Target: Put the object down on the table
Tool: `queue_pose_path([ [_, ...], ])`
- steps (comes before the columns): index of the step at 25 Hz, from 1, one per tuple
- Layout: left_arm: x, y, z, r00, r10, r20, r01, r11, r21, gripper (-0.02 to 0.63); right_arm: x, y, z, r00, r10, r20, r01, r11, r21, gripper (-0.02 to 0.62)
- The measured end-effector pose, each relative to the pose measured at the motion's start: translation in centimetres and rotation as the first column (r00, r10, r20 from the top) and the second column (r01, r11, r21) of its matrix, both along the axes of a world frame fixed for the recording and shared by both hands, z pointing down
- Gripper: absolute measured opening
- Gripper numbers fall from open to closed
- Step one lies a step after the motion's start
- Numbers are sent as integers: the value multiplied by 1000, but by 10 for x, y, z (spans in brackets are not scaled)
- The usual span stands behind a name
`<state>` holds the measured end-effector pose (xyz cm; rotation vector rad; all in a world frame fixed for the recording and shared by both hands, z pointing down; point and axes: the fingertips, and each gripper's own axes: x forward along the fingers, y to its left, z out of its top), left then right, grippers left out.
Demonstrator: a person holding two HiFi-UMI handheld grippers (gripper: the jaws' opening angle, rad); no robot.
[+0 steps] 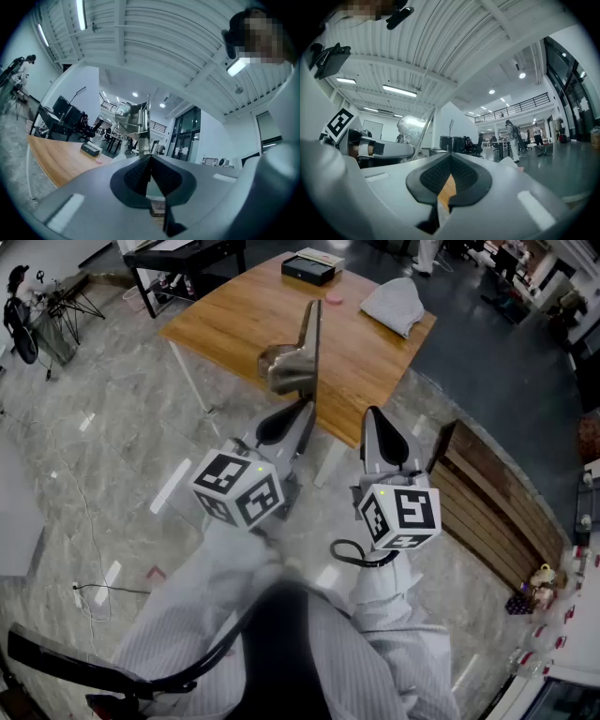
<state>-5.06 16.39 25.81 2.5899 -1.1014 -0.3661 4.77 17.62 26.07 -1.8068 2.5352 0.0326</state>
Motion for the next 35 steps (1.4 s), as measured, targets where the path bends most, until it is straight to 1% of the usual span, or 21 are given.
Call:
queue_pose_path([
  [6, 3, -4, 5, 1000, 0, -1, 0, 1000, -5, 2, 5, -4, 6, 1000, 6, 10, -6, 1000, -4, 12],
  [14, 19, -8, 10, 1000, 0, 4, 0, 1000, -12, 2, 22, -7, 8, 1000, 6, 29, -6, 1000, 1, 13],
  [21, 24, -34, 21, 1000, 3, 11, -2, 999, -50, 2, 32, -29, 16, 999, 19, 33, -19, 1000, -8, 14],
  [24, 24, -57, 31, 1000, 3, 8, -2, 997, -73, 3, 31, -49, 25, 1000, 21, 5, -20, 1000, -23, 14],
  [28, 27, -104, 54, 1000, 19, 9, -18, 994, -105, 2, 36, -93, 43, 999, 29, 20, -28, 998, -48, 14],
  [32, 31, -173, 70, 999, 46, -2, -46, 989, -141, 2, 37, -160, 56, 999, 43, 0, -43, 997, -71, 14],
  [35, 35, -233, 77, 997, 83, 6, -81, 983, -163, 2, 40, -217, 58, 997, 75, 17, -73, 995, -74, 14],
])
